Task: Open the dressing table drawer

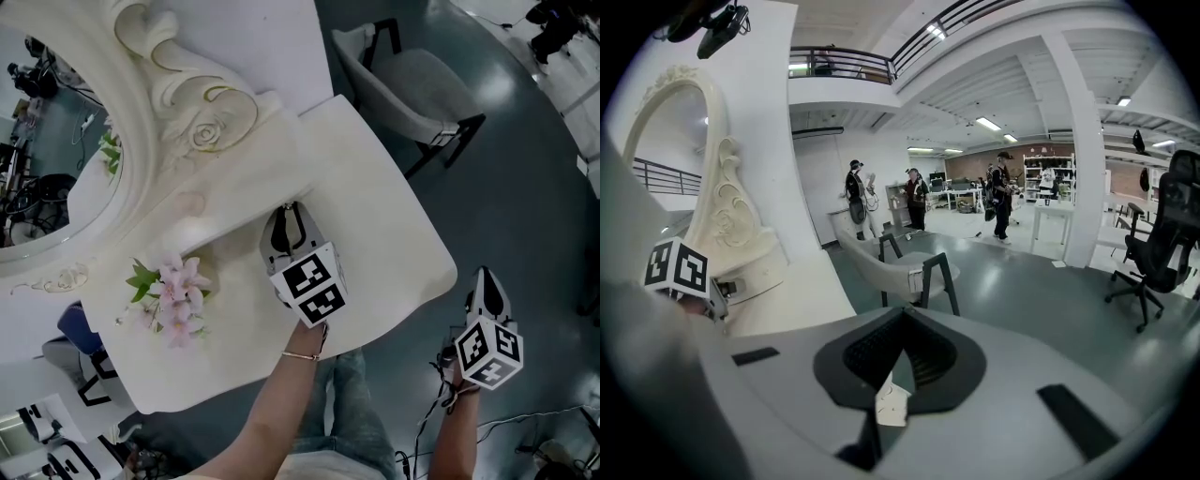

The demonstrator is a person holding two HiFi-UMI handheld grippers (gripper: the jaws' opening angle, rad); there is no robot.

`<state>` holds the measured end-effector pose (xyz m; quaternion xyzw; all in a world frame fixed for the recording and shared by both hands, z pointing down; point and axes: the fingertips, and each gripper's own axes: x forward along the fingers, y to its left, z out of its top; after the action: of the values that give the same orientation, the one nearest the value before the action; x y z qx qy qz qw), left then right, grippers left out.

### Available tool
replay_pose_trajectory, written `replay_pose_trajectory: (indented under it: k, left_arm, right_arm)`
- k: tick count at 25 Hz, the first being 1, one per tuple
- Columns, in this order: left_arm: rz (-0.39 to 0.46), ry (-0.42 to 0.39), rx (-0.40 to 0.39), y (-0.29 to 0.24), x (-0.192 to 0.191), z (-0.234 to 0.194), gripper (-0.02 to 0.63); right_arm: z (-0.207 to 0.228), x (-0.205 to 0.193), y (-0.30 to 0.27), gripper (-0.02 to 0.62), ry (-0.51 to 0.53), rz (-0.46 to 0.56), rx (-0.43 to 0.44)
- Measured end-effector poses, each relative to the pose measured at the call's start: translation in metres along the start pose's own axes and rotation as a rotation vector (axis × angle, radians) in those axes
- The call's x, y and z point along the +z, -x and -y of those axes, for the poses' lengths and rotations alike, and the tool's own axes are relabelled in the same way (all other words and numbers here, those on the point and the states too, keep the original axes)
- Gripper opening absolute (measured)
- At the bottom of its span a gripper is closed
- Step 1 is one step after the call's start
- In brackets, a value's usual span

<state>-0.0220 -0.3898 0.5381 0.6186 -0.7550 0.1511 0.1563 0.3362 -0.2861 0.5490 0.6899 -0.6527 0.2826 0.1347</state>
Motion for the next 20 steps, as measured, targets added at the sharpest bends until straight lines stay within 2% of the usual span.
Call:
replay_pose_trajectory:
  k: [20]
  left_arm:
    - [-0.016, 0.018, 0.021, 0.0001, -0.0006, -0.0009, 0.103]
  right_arm:
    - [0.0040, -0.0048, 0.0034, 0.006, 0.000, 0.000, 0.006]
